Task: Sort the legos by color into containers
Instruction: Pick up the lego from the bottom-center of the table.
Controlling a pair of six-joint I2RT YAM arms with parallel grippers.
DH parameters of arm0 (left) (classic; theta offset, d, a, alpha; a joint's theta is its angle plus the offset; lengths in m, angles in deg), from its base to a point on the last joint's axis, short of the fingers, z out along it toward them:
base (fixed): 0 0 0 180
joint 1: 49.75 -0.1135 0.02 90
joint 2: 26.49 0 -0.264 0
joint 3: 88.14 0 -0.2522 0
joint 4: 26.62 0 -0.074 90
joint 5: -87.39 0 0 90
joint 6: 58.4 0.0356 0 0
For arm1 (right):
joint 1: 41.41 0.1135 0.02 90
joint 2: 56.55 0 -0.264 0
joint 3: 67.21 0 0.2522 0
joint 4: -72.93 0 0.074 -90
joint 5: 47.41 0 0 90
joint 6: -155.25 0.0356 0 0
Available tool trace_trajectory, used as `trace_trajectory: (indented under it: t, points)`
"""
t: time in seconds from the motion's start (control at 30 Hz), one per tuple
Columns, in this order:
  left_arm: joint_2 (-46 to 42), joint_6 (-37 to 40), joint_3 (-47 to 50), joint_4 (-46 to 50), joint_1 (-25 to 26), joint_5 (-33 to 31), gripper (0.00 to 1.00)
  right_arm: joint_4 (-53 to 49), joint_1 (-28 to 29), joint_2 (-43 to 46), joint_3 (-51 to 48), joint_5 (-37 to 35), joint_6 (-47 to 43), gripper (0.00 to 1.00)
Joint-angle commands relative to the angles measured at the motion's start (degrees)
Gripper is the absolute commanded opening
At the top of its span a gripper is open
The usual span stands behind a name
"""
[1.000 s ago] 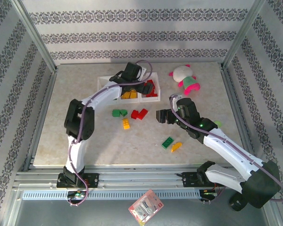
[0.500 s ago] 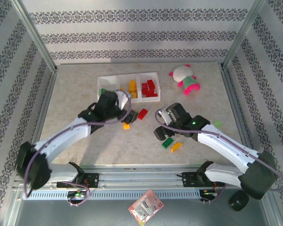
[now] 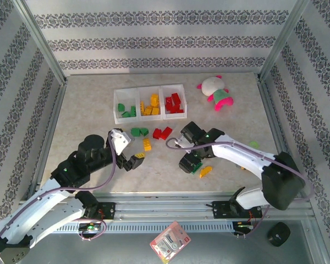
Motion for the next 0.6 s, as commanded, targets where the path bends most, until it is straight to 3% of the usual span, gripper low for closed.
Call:
trace_trajectory:
  t: [0.0, 0.37, 0.57]
  points:
    - [0.7, 2.7, 0.0, 3.0, 1.0, 2.7, 0.99, -6.1, 0.6, -4.2, 3.6, 0.0, -2.1, 0.98]
    - [1.0, 4.0, 0.7, 2.6, 1.0, 2.2, 0.99, -15.2, 0.3, -18.0, 11.2, 0.3, 0.7, 0.98]
    - [0.9, 4.3, 1.0, 2.6, 1.0, 1.6, 0.99, -16.8, 0.3, -21.2, 12.1, -1.1, 2.0, 0.95]
